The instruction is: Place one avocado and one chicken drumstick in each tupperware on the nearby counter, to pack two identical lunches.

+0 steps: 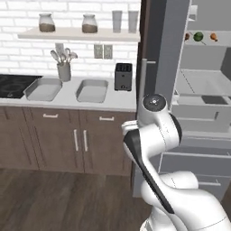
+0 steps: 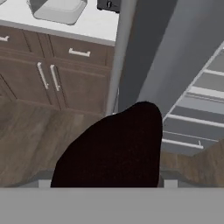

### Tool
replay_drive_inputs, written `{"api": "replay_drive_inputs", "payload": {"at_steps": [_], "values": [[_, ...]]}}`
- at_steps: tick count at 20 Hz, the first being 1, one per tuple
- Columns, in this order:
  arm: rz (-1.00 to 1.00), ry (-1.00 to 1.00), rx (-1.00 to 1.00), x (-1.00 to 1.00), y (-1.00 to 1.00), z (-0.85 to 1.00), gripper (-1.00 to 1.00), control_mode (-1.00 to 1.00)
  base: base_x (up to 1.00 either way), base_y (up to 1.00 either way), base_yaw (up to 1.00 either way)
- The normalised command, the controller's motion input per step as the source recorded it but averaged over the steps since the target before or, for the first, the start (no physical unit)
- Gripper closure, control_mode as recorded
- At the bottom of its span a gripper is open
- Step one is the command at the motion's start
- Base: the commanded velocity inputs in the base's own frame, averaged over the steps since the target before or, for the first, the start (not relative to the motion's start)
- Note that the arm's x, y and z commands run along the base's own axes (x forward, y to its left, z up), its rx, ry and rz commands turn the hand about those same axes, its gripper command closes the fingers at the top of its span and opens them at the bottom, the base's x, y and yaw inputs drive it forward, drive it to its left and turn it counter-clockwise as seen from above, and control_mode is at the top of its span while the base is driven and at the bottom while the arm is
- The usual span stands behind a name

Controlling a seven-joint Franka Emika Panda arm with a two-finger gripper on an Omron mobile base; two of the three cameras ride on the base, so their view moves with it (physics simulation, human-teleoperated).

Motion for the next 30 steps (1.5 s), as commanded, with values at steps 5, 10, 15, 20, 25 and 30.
{"api": "replay_drive_inputs", "payload": {"at_steps": [5, 10, 15, 20, 25, 30], "values": [[0.00, 0.00, 0.00, 0.00, 0.00, 0.00, 1.00, 1.00, 0.77, 0.89, 0.00], [0.00, 0.00, 0.00, 0.00, 0.00, 0.00, 1.00, 1.00, 0.22, 0.97, 0.19], [0.00, 0.00, 0.00, 0.00, 0.00, 0.00, 1.00, 1.00, -0.27, 0.11, 0.49], [0.00, 0.00, 0.00, 0.00, 0.00, 0.00, 1.00, 1.00, 0.56, 0.43, 0.13], [0.00, 0.00, 0.00, 0.00, 0.00, 0.00, 1.00, 1.00, 1.00, 0.81, 0.00], [0.00, 0.00, 0.00, 0.00, 0.00, 0.00, 1.00, 1.00, 0.76, 0.32, 0.04]]}}
